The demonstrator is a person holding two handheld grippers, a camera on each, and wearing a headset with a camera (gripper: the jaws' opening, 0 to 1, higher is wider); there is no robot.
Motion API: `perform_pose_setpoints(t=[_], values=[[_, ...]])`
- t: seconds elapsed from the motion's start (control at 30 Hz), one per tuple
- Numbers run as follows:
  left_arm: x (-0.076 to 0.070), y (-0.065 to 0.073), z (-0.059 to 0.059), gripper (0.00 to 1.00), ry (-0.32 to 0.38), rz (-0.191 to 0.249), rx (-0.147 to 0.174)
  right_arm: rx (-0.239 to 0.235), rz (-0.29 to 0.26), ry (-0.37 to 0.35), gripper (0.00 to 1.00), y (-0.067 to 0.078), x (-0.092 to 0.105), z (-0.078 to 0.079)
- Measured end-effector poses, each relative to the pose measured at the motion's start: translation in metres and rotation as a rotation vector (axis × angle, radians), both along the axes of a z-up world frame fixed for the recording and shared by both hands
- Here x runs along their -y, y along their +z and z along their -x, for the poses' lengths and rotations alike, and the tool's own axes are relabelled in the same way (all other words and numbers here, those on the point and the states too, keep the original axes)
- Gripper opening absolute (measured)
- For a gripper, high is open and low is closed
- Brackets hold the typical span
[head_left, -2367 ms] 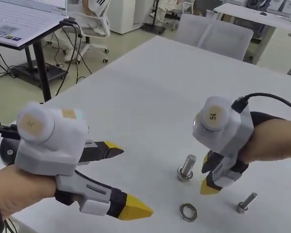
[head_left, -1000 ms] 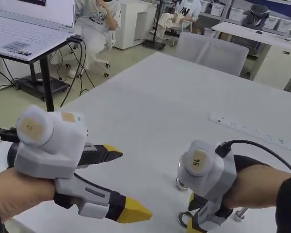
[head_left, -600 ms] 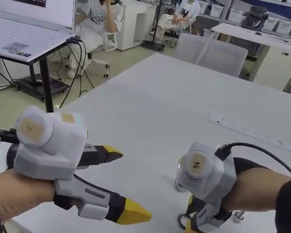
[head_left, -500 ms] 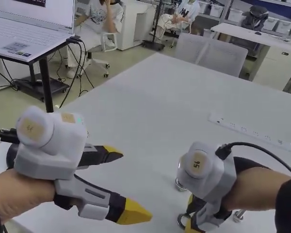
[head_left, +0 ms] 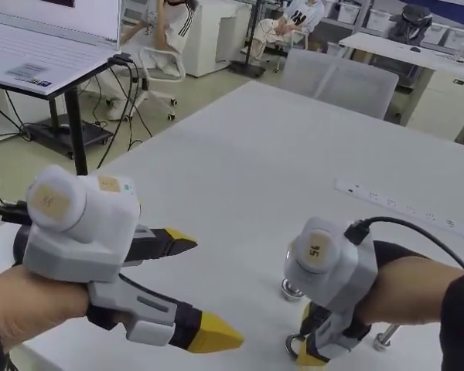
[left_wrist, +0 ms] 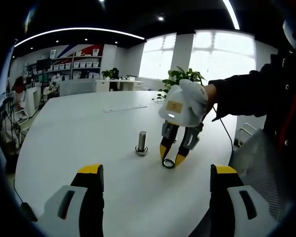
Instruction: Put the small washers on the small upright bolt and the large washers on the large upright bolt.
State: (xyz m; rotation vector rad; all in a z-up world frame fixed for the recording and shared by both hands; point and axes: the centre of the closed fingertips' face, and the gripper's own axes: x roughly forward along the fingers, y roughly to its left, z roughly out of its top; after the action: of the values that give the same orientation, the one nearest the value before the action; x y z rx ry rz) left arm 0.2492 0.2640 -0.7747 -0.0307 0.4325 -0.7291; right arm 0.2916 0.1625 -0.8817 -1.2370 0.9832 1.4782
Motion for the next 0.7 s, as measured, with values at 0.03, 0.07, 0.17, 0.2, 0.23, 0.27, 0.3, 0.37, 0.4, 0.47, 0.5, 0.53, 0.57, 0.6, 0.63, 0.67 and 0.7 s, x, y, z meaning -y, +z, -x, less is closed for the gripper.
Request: perform_pose_setpoints(t=[0.03, 0.07, 0.17, 0.2, 0.23, 0.27, 0.3, 0.37, 0.4, 0.47, 0.5, 0.53, 0.57, 0.6, 0.63, 0.67, 0.7], values=[[0.0, 0.0, 0.0, 0.89, 0.0, -0.001, -0.001, -0.001, -0.001, -0.002, 0.23, 0.0, 0.0, 0.0], [0.0, 0.0, 0.0, 0.89, -0.001, -0.001, -0.001, 0.0, 0.001, -0.002, 0.23, 0.0, 0.0, 0.0], [0.0, 0.0, 0.0, 0.89, -0.002, 0.0, 0.0, 0.002, 0.008, -0.002, 0.23, 0.0, 0.002, -0.001], [0.0, 0.0, 0.0, 0.89, -0.002, -0.001, -0.001, 0.004, 0.009, -0.003, 0.23, 0.001, 0.004, -0.002], [0.0, 0.0, 0.0, 0.89, -0.003, -0.002, -0.001, 0.004, 0.009, -0.004, 0.23, 0.002, 0.004, -0.003], [0.001, 0.0, 0.0, 0.89, -0.002, -0.001, -0.001, 0.006, 0.01, -0.006, 0.23, 0.004, 0.006, -0.003], [0.001, 0.0, 0.0, 0.89, -0.002, 0.0, -0.002, 0.007, 0.01, -0.007, 0.23, 0.005, 0.006, -0.004], [0.002, -0.001, -0.001, 0.89, -0.004, 0.0, -0.002, 0.01, 0.012, -0.01, 0.23, 0.007, 0.008, -0.005], [0.002, -0.001, -0.001, 0.89, -0.006, 0.0, -0.002, 0.01, 0.015, -0.011, 0.23, 0.008, 0.009, -0.006], [0.002, -0.001, -0.001, 0.89, -0.008, 0.0, -0.002, 0.014, 0.016, -0.012, 0.23, 0.011, 0.011, -0.007], [0.002, -0.001, -0.001, 0.89, -0.009, 0.0, -0.002, 0.015, 0.017, -0.013, 0.23, 0.013, 0.012, -0.007], [0.002, -0.001, -0.001, 0.89, -0.009, 0.001, -0.001, 0.013, 0.018, -0.015, 0.23, 0.014, 0.013, -0.007], [0.002, -0.001, -0.001, 0.89, -0.009, 0.0, -0.001, 0.013, 0.017, -0.016, 0.23, 0.017, 0.015, -0.008], [0.003, -0.001, -0.001, 0.89, -0.01, 0.001, -0.002, 0.015, 0.014, -0.018, 0.23, 0.018, 0.015, -0.008], [0.003, -0.001, -0.001, 0.89, -0.01, 0.001, -0.002, 0.016, 0.013, -0.02, 0.23, 0.02, 0.015, -0.01], [0.003, -0.001, -0.001, 0.89, -0.011, 0.0, -0.002, 0.018, 0.013, -0.022, 0.23, 0.023, 0.016, -0.011], [0.003, -0.001, -0.001, 0.89, -0.013, 0.001, -0.003, 0.022, 0.009, -0.022, 0.23, 0.025, 0.017, -0.012]])
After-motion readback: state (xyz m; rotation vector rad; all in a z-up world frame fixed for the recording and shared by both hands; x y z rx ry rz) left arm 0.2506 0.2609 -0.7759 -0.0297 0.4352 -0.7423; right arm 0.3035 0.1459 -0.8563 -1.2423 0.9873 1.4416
